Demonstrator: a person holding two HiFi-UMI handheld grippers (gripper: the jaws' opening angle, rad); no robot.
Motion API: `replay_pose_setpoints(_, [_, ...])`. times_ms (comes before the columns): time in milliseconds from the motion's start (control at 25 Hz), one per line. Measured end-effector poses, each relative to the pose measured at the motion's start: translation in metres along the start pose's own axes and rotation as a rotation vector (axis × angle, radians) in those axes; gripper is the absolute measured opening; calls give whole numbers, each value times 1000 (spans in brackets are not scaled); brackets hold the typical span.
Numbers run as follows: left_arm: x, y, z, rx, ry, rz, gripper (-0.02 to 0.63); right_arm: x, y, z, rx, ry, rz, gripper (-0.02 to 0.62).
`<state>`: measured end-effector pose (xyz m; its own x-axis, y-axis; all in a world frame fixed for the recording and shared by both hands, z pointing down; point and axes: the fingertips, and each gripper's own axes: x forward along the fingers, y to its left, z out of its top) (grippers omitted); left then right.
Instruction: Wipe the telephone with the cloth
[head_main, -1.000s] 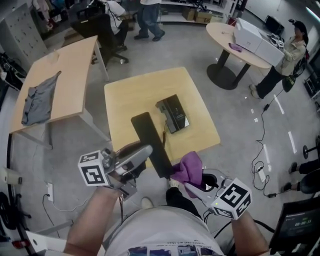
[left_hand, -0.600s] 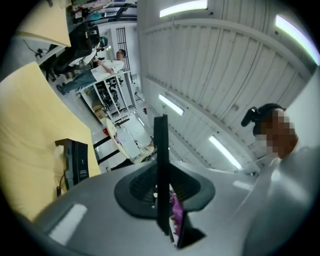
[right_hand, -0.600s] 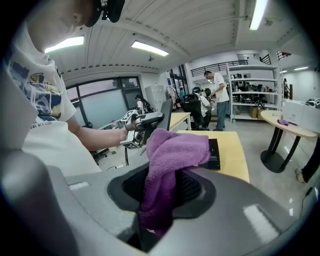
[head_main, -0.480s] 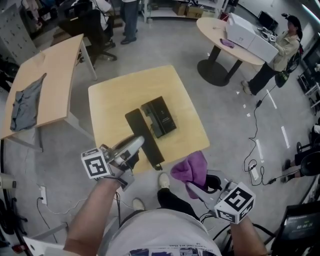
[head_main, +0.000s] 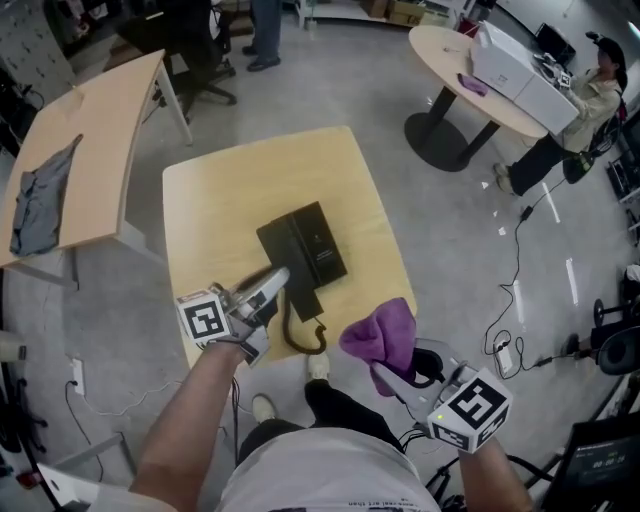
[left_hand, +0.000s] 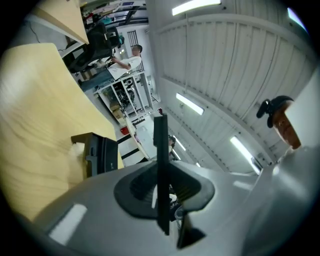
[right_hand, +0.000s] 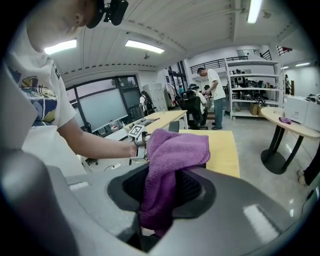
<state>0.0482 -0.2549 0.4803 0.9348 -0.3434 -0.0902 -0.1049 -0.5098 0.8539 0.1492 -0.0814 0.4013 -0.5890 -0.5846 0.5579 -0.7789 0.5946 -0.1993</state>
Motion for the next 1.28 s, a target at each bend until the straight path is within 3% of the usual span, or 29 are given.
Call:
replay_pose_setpoints(520, [19,82,-13,-45,-24,78,81,16,-46,-11,37,83,49,117])
replay_pose_setpoints(960, [24,119,-26,-37,29,116,81,28,-63,-14,48,121,91,117])
replay_pose_setpoints(1280, [24,124,-31,-77,39,110,81,35,-69,-12,53,137,104,117])
